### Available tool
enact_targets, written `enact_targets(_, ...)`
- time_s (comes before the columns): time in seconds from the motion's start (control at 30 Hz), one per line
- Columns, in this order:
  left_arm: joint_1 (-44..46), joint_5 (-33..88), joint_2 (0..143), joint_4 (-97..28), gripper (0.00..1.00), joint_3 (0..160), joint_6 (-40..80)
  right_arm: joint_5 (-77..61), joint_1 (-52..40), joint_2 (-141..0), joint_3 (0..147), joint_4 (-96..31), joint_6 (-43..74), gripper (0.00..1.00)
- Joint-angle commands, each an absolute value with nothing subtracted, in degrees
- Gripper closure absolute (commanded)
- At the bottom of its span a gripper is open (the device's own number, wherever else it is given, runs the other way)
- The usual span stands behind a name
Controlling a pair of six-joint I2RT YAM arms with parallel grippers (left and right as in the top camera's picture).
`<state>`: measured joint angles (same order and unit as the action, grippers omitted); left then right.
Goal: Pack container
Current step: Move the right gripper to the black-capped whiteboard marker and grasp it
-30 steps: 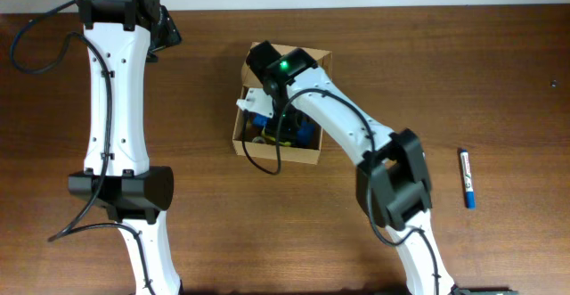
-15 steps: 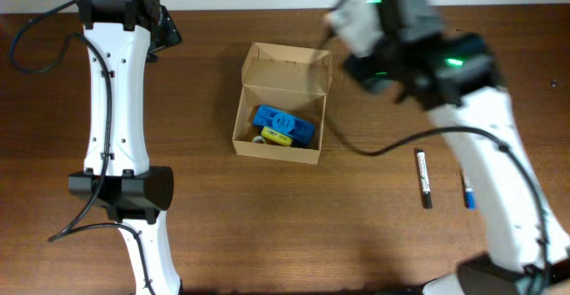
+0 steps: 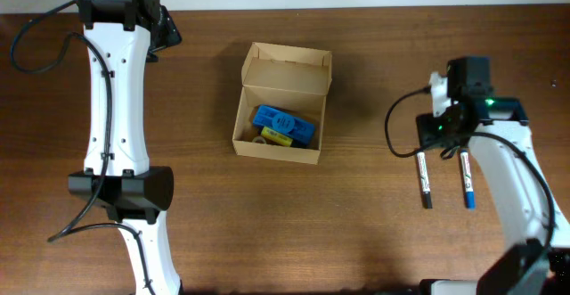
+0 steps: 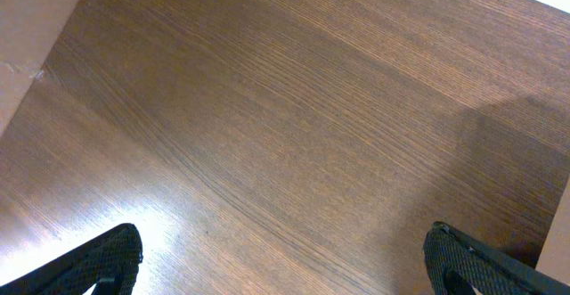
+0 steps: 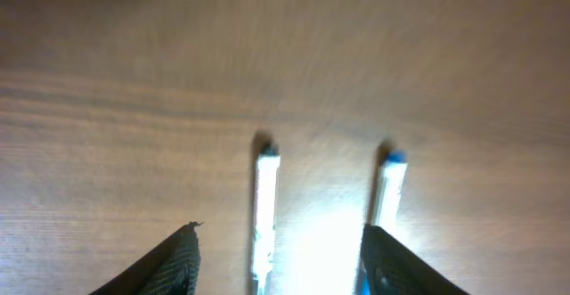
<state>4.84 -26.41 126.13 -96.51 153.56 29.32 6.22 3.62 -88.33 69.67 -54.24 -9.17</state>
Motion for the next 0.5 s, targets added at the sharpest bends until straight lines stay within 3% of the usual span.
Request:
enact_targets(0.0, 4.7, -27.2, 125.9, -96.7, 0.00, 154.0, 28.6, 4.5, 3.8, -92.1, 67.0, -54.7, -5.5, 0.42)
enact_targets(0.47, 4.7, -27.2, 125.9, -96.7, 0.00, 154.0, 28.6, 3.8, 6.0, -106.3, 66.4, -57.7, -2.2, 0.45)
